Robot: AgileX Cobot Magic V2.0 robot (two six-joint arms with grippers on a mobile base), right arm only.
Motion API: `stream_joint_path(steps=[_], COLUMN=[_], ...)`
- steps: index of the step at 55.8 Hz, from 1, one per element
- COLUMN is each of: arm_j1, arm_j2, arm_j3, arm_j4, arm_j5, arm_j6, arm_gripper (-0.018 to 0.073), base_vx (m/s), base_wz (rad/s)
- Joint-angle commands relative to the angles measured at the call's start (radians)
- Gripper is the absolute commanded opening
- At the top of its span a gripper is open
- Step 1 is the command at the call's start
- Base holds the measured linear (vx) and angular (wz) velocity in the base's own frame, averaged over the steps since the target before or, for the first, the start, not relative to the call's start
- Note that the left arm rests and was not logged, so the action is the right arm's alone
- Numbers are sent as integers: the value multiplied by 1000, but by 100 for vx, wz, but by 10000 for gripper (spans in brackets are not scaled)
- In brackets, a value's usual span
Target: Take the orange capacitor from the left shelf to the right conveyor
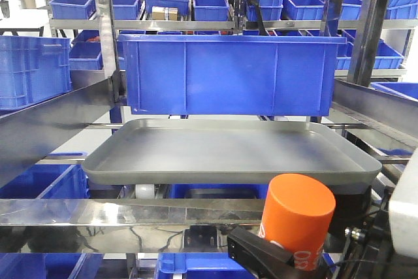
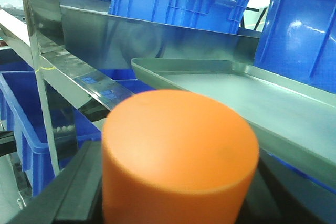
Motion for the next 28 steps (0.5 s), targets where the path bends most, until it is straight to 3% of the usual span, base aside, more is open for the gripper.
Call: stream_joint_path(steps=[1,28], arm_j1=[1,1], arm_j2=[-6,-6], arm_j3=[-32,-32], arm_j4=[0,0], arm_j5=[-82,-82], arm_j6=[-11,-11], arm_gripper=[-8,-8], base_vx=[0,-4], base_wz=[-1,-1])
